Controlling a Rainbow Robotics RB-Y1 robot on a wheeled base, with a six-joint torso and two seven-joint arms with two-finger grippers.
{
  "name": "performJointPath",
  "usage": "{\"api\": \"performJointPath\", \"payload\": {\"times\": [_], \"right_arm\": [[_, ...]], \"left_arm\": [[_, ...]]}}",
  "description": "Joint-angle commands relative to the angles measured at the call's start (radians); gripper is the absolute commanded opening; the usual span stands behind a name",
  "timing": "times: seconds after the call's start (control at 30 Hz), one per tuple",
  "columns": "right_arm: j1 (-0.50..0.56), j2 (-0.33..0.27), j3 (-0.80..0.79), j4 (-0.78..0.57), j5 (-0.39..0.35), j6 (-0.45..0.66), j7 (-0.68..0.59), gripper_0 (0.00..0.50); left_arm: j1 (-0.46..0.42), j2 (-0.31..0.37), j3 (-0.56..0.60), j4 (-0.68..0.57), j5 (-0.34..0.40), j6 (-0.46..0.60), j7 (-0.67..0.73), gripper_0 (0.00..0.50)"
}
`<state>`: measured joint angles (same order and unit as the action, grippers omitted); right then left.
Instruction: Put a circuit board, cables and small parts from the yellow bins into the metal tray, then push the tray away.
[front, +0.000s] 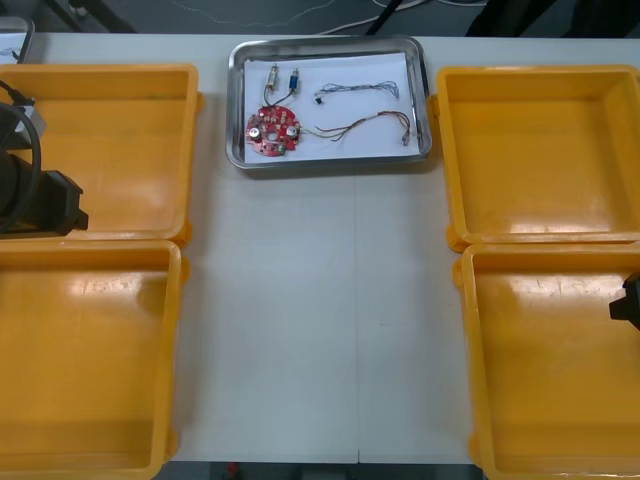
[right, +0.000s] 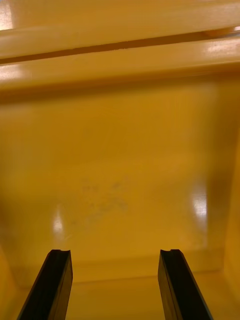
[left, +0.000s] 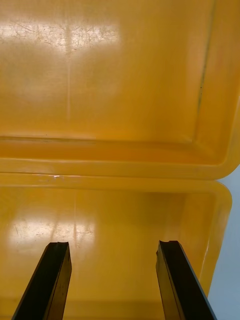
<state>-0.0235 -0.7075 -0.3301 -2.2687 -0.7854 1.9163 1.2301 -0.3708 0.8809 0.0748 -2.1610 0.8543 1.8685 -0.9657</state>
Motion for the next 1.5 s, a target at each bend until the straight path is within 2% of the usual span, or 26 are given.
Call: {"api": "performJointPath", "payload": {"times": [0.03,0.73,1.5], "right_arm": [[0.016,0.020,-0.029,-0.031,0.005,0.000,-0.015,0.500],[0.016,0.020,-0.012,-0.060,-0.009,-0.092,0.057,0.500],[0.016,0.020,-0.012,-0.060,-0.009,-0.102,0.068,0.500]], "left_arm": [[0.010,0.044,0.031,-0.014,-0.009,0.006,-0.074,0.500],[0.010,0.044,0.031,-0.014,-0.009,0.006,-0.074,0.500],[0.010,0.044,0.031,-0.014,-0.009,0.006,-0.074,0.500]]}}
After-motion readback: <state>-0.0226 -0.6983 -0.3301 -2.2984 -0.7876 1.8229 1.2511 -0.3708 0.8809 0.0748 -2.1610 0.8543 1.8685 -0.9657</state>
